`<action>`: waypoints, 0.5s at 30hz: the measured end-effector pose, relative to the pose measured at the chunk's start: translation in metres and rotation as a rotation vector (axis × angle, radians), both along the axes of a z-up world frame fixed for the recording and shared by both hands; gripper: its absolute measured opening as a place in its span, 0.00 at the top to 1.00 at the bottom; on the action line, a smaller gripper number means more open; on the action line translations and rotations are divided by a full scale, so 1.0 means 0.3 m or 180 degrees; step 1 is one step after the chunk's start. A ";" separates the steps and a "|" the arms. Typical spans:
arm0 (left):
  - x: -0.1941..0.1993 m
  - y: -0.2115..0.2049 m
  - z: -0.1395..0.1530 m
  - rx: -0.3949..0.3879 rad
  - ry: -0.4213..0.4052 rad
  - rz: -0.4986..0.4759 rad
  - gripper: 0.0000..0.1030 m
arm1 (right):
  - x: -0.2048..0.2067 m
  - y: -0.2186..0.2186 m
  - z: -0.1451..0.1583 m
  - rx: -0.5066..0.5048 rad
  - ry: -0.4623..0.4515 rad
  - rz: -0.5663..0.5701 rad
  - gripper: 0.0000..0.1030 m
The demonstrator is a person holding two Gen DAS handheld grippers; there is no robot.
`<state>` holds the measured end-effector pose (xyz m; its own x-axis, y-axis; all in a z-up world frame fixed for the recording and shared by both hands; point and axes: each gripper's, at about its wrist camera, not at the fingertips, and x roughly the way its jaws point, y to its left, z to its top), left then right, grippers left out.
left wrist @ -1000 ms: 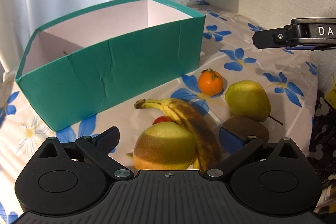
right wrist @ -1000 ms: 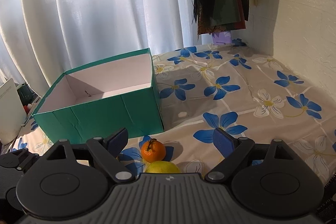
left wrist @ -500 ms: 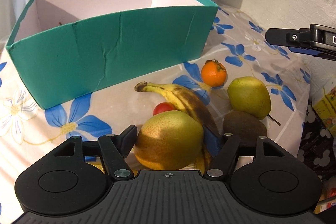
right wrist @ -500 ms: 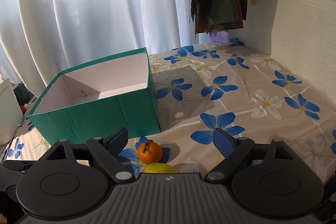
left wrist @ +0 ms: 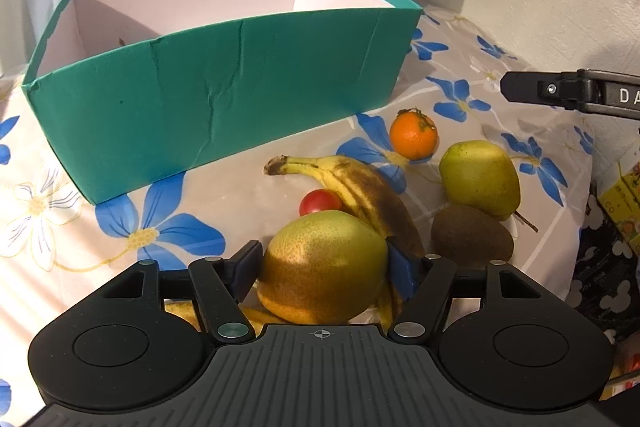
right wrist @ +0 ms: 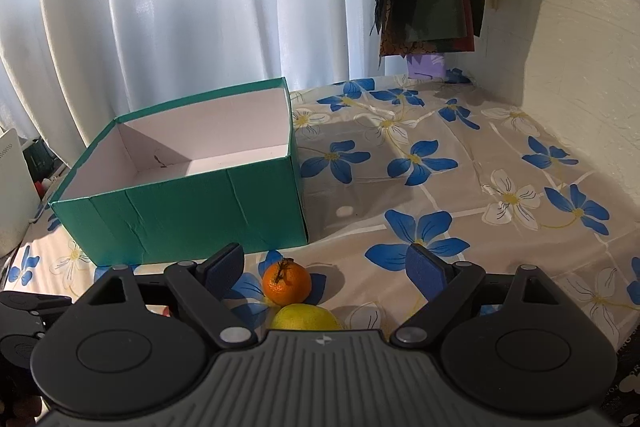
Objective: Organize fruits
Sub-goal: 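Grasp the large yellow pear with the left gripper while the right grasps a green pear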
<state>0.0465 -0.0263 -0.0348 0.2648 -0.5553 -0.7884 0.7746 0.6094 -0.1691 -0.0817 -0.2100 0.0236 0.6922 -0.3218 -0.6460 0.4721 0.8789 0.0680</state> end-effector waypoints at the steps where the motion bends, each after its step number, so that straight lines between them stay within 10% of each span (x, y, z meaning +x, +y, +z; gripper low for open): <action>1: -0.005 0.005 0.007 -0.0025 -0.0023 -0.0012 0.31 | 0.001 -0.002 -0.010 0.0003 0.0047 -0.0006 0.14; 15: -0.048 0.049 0.152 -0.0127 -0.0239 0.0145 0.31 | 0.045 0.052 -0.146 0.0129 0.0534 0.0241 0.19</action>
